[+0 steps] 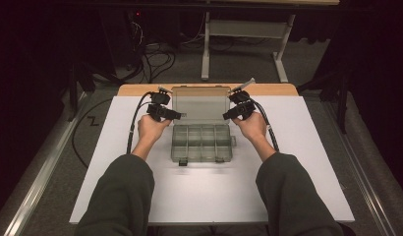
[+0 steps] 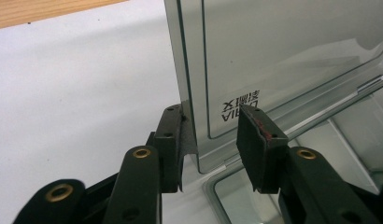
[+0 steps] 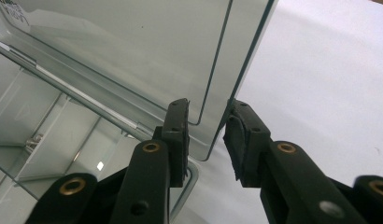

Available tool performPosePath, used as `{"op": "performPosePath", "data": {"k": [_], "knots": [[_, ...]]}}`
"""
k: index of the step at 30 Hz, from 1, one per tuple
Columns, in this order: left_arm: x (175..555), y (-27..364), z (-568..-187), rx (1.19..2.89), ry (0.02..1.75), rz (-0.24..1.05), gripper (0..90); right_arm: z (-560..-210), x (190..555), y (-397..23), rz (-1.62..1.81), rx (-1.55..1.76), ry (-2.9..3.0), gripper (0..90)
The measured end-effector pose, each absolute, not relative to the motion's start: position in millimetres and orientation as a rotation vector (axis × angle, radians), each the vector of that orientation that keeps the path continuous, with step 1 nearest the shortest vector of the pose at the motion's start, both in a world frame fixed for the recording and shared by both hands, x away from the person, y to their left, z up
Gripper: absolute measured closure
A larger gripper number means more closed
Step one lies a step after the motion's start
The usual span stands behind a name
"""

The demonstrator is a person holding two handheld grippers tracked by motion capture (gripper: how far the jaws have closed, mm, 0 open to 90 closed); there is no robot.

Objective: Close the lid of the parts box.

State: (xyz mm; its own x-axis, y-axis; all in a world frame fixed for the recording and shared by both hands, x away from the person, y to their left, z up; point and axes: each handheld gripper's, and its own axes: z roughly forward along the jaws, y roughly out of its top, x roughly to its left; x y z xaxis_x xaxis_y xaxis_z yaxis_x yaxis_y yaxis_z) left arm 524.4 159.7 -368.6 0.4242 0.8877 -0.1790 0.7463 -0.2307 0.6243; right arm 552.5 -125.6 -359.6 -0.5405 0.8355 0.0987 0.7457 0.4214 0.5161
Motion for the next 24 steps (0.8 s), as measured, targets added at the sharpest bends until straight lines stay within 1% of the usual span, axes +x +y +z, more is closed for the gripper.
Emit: {"op": "performPosePath", "data": {"k": [7, 9, 17, 24], "knots": [[521.9, 154.7, -369.3, 2.07, 1.366, 0.311, 62.8, -363.3, 547.7, -129.2, 0.777, 1.389, 2.494, 73.8], [521.2, 154.3, -370.5, 2.058, 1.368, 0.32, 63.4, -362.9, 546.8, -129.3, 0.767, 1.379, 2.495, 74.4], [518.4, 157.5, -370.3, 2.057, 1.358, 0.305, 64.8, -363.8, 542.3, -130.4, 0.766, 1.326, 2.488, 76.3], [521.0, 159.1, -369.0, 2.032, 1.343, 0.275, 60.4, -363.5, 542.0, -131.3, 0.769, 1.315, 2.494, 77.0]]}}
